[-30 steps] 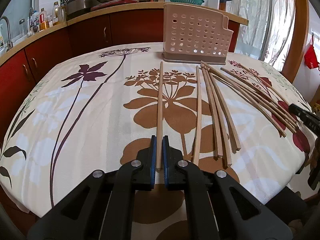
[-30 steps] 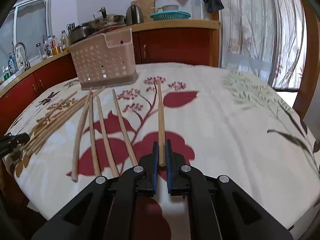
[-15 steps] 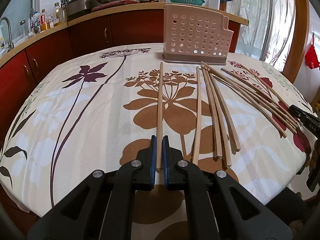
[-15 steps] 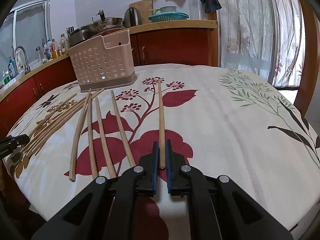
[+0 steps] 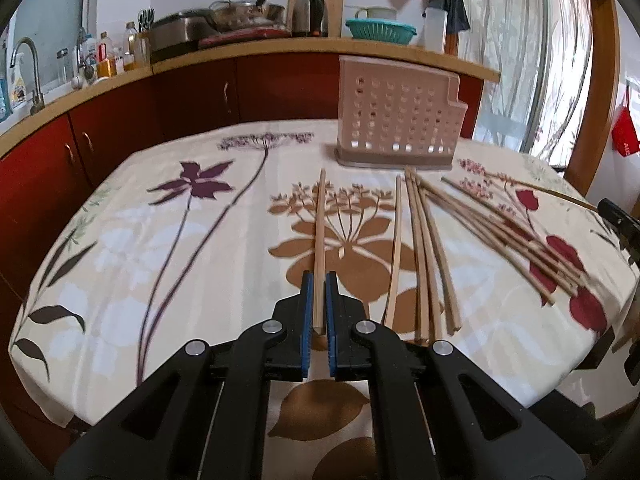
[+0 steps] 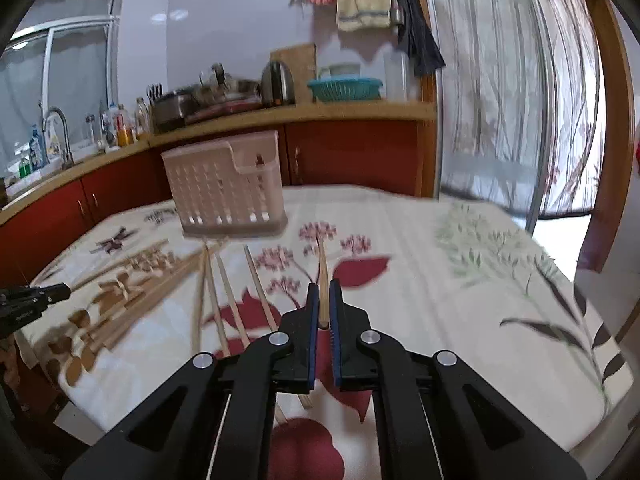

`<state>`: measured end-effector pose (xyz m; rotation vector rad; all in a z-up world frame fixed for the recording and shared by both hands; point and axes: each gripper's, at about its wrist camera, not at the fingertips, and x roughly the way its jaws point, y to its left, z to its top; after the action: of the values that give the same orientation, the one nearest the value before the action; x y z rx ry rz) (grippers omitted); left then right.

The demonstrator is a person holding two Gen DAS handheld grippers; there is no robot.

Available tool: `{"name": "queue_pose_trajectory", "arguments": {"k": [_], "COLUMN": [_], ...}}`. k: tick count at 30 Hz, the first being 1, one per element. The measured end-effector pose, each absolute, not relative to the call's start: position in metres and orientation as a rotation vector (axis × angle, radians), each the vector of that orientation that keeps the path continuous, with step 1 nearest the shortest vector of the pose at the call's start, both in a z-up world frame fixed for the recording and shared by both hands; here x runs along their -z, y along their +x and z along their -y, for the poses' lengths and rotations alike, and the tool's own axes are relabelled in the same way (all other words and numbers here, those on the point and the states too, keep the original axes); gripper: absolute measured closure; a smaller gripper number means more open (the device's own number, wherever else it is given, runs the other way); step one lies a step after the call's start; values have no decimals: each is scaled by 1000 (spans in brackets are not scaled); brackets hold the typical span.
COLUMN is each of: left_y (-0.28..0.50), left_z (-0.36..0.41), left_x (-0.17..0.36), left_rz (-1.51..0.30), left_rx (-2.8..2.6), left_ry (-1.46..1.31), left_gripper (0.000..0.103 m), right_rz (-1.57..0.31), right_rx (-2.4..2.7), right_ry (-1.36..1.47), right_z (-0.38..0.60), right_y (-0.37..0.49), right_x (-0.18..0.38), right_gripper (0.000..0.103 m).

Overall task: Organize utensils
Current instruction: 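Lift the chopstick upright with the right tool toward the holder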

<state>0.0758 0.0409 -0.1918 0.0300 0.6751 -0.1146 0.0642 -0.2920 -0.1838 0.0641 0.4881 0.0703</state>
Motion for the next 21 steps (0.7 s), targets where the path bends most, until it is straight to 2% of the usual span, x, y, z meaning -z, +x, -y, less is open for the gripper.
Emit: {"name": "queue_pose_trajectory", "arguments": {"k": [13, 21], "left_y": [59, 58], "left_z": [-47, -56], "left_x": [140, 106], "left_rz": [-565, -525], "left_rx": [110, 115], "left_ry": [2, -42], "left_gripper": [96, 96], "right_rz": [-352, -346], "right_rx": [-97, -113], "right_ry": [55, 66], "right_z": [287, 290], "right_y": [53, 60], "right_x": [123, 100], "right_gripper": [97, 97]}}
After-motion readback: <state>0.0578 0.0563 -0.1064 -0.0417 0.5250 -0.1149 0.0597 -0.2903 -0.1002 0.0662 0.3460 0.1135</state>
